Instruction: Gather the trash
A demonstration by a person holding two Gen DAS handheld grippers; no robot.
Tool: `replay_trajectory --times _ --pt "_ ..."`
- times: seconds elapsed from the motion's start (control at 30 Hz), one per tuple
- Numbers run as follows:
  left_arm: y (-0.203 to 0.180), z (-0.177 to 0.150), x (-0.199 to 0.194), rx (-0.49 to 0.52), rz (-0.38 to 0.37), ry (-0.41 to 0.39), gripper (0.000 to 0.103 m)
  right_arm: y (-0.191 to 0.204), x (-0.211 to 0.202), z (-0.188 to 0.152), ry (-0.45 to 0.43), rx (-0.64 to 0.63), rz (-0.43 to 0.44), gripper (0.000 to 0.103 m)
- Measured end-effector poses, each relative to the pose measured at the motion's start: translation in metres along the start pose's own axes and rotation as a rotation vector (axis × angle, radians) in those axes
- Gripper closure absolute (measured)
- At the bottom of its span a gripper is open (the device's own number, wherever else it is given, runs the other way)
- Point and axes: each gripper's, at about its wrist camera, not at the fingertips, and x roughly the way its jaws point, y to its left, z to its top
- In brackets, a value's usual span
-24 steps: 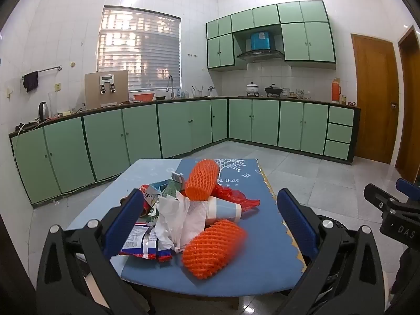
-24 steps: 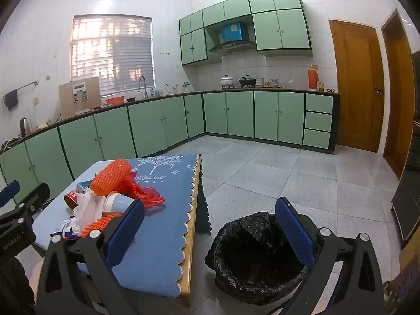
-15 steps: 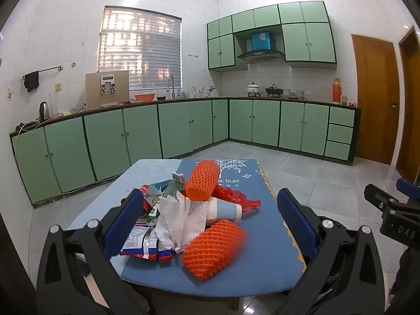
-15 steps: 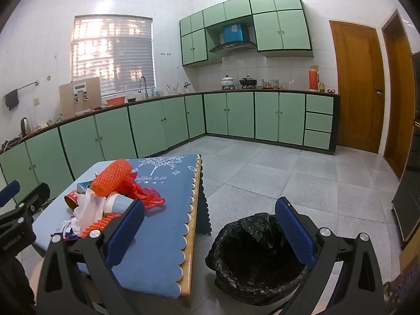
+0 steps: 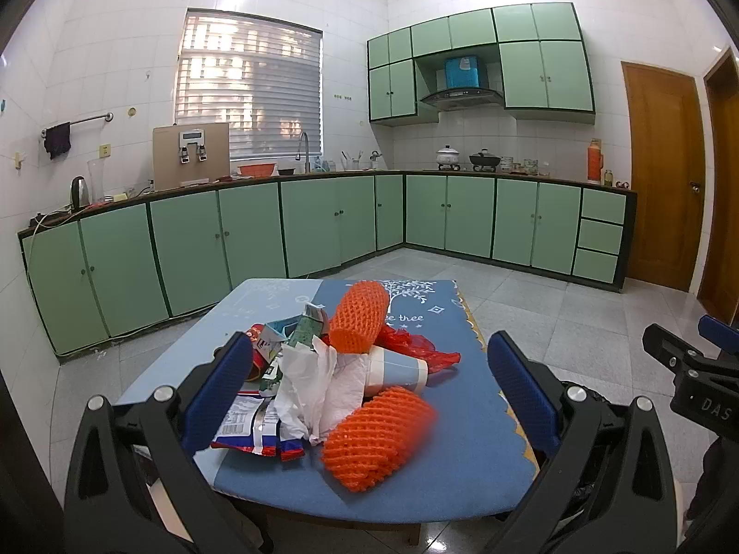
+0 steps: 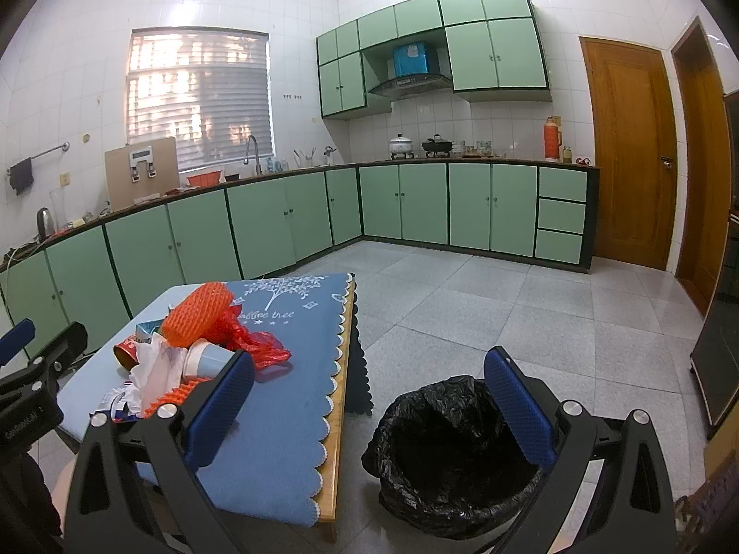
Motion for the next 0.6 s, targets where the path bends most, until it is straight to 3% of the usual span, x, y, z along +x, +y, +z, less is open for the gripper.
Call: replay_trajectory --times 0.6 --pt "0.0021 0.0001 0.0002 -0.001 0.001 0.000 0.005 0.0002 -0.0019 0.0090 -0.006 0.001 0.001 0.006"
